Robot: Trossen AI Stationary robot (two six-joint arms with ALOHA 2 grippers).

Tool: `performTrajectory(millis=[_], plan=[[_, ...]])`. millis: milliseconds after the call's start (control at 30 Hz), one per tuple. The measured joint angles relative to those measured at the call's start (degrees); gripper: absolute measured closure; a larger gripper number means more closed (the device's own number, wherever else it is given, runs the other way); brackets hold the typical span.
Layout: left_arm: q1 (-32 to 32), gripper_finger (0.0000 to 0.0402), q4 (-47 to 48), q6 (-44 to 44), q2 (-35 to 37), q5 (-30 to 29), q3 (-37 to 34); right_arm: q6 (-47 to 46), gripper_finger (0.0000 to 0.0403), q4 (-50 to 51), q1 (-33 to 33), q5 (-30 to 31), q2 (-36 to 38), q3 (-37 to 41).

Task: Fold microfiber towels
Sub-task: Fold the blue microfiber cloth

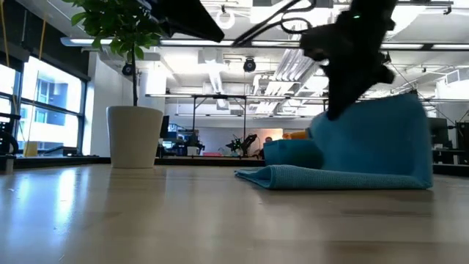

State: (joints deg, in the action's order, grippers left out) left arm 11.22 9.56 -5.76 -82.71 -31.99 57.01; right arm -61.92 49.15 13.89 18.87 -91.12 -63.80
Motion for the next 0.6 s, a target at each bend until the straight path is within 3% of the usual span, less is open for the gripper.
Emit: performTrajectory(millis=[367, 600], plan=[[1.87, 0.0365, 7.42, -1.57, -0.05, -1.14, -0.02, 5.15, 0.0403, -0.50, -0.26, 0.62, -16.70, -13.97], [2.98, 0.0365, 9.09, -1.56, -0.05, -2.53, -0.02, 8.41, 0.0403, -0.53, -0.39, 0.24, -20.01, -20.31]])
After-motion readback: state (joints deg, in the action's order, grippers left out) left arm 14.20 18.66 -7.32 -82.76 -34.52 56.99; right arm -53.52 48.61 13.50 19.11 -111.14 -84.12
